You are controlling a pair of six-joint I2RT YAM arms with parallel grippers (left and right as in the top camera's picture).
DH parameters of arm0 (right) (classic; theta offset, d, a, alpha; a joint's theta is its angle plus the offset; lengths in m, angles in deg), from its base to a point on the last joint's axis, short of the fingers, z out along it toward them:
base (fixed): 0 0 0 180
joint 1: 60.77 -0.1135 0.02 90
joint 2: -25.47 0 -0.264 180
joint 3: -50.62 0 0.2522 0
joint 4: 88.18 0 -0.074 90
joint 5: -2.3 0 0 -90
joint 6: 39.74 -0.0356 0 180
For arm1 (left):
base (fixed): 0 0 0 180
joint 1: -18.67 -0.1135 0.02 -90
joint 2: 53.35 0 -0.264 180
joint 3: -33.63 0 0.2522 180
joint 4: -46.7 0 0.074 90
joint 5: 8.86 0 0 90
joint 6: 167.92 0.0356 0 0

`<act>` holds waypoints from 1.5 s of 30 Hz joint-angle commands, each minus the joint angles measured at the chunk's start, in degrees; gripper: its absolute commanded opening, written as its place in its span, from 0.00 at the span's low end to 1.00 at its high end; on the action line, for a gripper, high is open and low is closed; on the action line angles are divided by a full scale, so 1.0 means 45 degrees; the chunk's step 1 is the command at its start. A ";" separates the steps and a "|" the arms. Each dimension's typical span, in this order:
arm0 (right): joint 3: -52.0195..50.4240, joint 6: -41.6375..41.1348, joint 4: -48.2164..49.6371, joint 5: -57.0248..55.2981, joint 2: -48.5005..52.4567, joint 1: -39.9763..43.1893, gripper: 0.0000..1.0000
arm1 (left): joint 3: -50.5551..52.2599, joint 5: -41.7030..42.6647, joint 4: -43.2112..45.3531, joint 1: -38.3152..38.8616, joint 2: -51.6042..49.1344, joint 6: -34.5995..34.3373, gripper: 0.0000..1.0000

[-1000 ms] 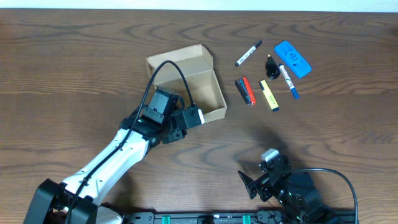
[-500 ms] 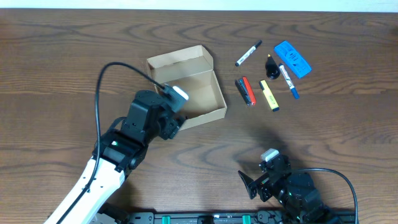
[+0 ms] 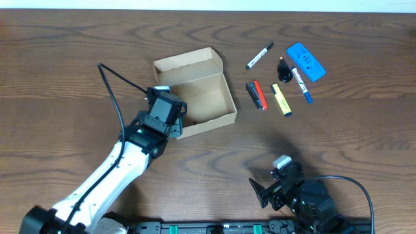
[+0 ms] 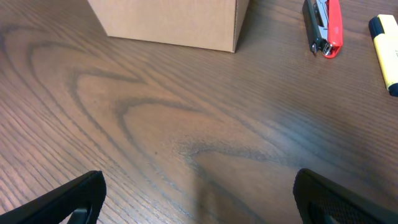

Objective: Pack container
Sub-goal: 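Push the box with left gripper rightward toward table center, then nudge the box into place with left gripper, then release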

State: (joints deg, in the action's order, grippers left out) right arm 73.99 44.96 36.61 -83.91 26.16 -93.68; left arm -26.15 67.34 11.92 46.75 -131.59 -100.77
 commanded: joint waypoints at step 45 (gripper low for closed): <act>-0.0087 0.0151 -0.0015 -0.0131 -0.0083 -0.0160 0.99 | -0.0170 -0.0121 0.0967 0.0010 -0.0364 0.0544 0.12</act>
State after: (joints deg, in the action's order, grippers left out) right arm 73.97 44.96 36.61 -83.91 26.16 -93.70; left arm -26.15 67.19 16.29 46.81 -133.07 -95.61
